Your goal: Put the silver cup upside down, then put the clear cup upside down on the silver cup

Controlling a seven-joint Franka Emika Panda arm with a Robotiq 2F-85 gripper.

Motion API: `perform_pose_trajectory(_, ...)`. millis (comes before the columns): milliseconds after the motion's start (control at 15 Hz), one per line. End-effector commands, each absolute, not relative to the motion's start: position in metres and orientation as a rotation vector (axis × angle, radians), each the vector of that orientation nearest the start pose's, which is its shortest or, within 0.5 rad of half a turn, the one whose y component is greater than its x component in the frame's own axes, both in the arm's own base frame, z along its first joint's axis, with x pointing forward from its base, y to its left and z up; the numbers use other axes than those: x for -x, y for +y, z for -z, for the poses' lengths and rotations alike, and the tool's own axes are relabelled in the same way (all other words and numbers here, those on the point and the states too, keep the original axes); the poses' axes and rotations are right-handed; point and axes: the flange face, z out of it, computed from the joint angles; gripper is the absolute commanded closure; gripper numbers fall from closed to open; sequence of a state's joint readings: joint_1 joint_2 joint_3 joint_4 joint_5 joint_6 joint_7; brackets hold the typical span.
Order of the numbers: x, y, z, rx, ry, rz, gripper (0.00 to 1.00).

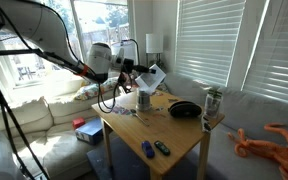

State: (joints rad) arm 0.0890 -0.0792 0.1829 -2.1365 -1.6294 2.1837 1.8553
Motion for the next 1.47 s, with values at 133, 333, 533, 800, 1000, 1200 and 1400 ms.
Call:
perform_pose_trajectory(133,-0.542,0.119,-0.477,-2.014,-0.535,-1.532,0.29)
perform_pose_trajectory(333,-0.542,0.119,-0.475,-2.013,-0.532,-1.533,0.29)
perform_pose_trajectory(533,-0.54,0.121,-0.471,-2.02,-0.514,-1.539,0.54)
perform_pose_trajectory(800,-0.531,0.133,-0.455,-2.004,-0.406,-1.61,0.54)
perform_pose_trajectory(1000,-0.527,0.137,-0.447,-1.972,-0.363,-1.657,0.54)
perform_pose_trajectory(1200,-0.527,0.135,-0.436,-1.938,-0.32,-1.71,0.54)
perform_pose_trajectory(1400,-0.526,0.131,-0.425,-1.912,-0.277,-1.74,0.54)
